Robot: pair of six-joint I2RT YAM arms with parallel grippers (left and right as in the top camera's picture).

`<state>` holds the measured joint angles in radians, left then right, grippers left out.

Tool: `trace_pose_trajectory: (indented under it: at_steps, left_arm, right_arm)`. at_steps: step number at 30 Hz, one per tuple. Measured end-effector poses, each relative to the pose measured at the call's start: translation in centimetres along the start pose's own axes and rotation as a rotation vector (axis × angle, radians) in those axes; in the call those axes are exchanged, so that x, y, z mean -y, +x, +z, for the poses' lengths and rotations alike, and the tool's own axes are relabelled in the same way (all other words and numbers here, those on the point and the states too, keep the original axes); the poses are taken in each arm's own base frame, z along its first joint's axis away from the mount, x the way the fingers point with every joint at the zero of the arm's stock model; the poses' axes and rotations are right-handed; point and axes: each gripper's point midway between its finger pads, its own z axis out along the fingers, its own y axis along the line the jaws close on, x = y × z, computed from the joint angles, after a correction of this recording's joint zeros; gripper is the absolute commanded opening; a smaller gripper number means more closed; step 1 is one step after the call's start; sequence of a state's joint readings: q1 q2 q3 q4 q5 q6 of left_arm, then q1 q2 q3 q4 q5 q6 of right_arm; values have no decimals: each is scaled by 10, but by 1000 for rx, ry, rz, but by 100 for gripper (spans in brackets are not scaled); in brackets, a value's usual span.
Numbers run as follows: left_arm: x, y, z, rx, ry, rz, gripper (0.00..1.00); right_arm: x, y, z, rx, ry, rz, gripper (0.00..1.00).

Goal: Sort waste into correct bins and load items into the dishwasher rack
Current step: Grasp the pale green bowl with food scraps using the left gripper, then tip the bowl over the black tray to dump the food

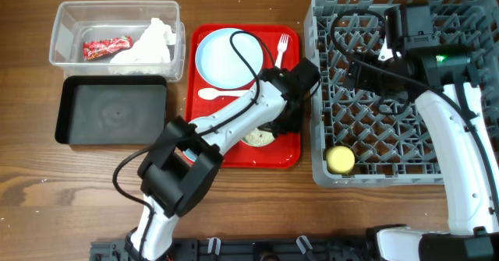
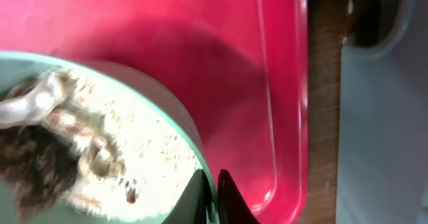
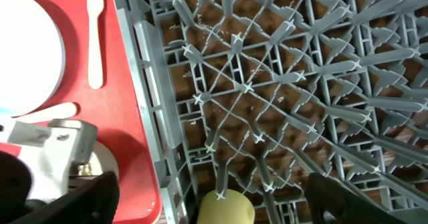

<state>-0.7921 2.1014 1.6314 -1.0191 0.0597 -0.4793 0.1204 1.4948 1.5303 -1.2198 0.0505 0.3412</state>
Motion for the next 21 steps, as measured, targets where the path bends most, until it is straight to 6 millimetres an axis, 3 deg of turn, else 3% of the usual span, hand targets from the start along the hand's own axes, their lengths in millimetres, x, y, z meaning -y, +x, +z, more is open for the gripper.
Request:
trace_pose_trajectory:
  at_steps: [6,9,15,18,21]
  left_arm:
    - [3,-5,-47,58,41,9,4]
    - [-13,-6,-75,81,55,-15,4]
    - [-103,-10,-122,88,33,-206,4]
    - [-177,-6,-139,64,12,-350,4]
    - [-237,-9,-145,83,69,-460,4]
  right_arm:
    - [0,1,0,-2,1,-8,91]
    - [0,1,0,-2,1,-8,91]
    - [0,1,0,-2,1,-11,91]
    - [0,1,0,-3,1,-11,91]
    - [0,1,0,-2,1,-12,91]
